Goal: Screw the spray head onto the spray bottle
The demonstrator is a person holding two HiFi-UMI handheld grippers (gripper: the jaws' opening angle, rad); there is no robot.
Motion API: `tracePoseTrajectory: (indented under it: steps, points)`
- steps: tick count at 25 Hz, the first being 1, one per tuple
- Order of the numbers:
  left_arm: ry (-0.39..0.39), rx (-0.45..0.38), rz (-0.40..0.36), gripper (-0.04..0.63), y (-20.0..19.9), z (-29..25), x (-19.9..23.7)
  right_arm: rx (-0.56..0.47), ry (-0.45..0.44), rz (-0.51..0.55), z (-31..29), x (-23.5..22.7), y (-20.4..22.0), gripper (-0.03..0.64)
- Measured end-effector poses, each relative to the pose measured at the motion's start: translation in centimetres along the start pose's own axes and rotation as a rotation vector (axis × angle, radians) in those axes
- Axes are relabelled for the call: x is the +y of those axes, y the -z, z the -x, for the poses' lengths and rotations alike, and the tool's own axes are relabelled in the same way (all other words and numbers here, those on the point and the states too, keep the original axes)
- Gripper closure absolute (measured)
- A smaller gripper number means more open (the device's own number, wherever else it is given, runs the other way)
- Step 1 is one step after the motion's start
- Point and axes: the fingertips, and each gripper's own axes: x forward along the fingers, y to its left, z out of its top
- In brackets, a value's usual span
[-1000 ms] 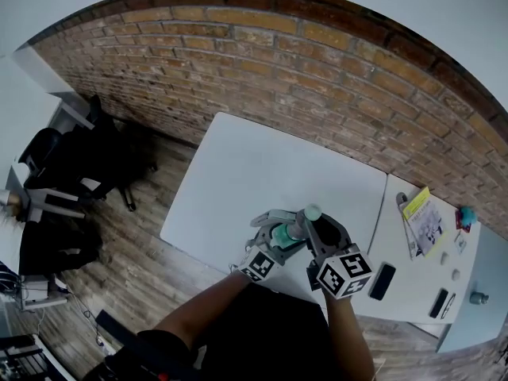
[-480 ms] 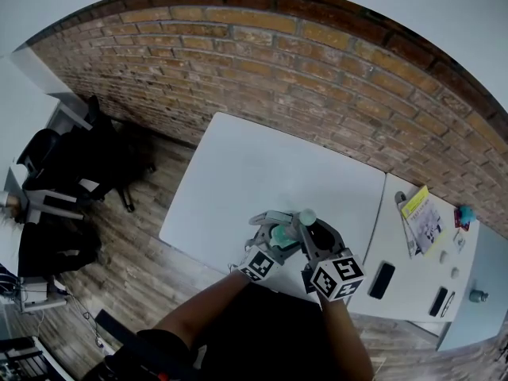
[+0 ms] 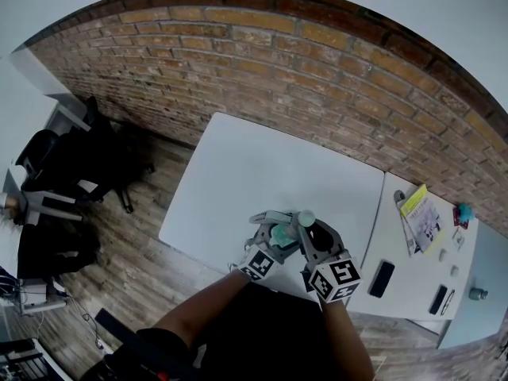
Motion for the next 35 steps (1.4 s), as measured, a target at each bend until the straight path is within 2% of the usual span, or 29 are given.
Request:
tracePoseTrajectory:
  steps: [7, 15, 25, 35]
  points:
    - [0.006, 0.001, 0.002, 0.259, 0.0, -0.1, -0.1, -0.016, -0.007, -0.067, -0.1, -0.6, 0.0, 0.543]
    - [0.004, 0.012, 0.009, 0.256, -0.2, -0.1, 0.0, -0.023, 0.010, -0.015, -0.1, 0.0, 0.2, 0.539]
    - [0.014, 0.023, 0.008, 0.249, -0.3, -0.2, -0.1, -0.014, 0.002, 0.005, -0.3, 0.1, -0.5, 0.463]
    - [0.012, 0.027, 0.020, 0.247, 0.3, 0.7, -0.2, -0.015, 0.017, 0.031, 0.7, 0.6, -0.2, 0.459]
